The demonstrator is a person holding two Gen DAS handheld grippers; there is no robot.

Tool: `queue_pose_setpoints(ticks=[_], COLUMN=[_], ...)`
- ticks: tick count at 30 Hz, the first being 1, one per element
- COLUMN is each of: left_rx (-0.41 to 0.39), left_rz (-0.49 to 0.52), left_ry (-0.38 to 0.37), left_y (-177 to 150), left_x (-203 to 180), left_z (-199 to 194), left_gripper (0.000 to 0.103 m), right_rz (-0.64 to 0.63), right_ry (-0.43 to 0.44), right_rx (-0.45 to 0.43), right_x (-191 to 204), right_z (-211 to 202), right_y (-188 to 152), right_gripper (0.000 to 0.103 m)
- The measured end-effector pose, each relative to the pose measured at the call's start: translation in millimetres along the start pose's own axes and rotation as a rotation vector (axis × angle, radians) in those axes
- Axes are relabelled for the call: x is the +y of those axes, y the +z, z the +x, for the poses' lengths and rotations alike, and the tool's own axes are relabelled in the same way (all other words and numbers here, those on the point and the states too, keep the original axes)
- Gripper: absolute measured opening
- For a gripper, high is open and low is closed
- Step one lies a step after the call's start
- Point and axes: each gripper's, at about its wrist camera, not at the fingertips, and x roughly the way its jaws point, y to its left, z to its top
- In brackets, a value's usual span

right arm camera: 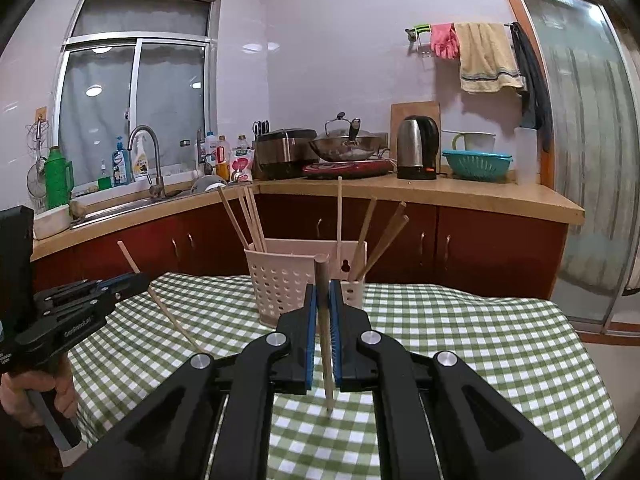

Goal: Organize utensils
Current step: 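Lift both held chopsticks and carry them over the beige basket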

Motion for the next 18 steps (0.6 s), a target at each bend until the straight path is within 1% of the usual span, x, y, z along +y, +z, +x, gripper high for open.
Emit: queue_pose_setpoints(ticks=[5, 12, 18], left_rx=[0.000, -0.020, -0.064], left_rz=[-0.003, -0.009, -0.009], left_ry=[-0.005, -0.011, -0.012], left_y=[3.9, 14.4, 34.8], left_x=[2.1, 6.6, 8.5], left_z=[4.3, 4.4, 3.2], left_gripper=[0.006, 0.006, 0.006], right_rz=[0.002, 0.015, 0.004], right_ry=[0.004, 0.023, 0.032], right_rx=[-0.003, -0.005, -0.068], right_x=[0.8, 0.6, 1.6], right_z=[4.0, 6.7, 4.5], right_y=[2.9, 7.8, 31.2], right_gripper=[0.007, 0.007, 0.007])
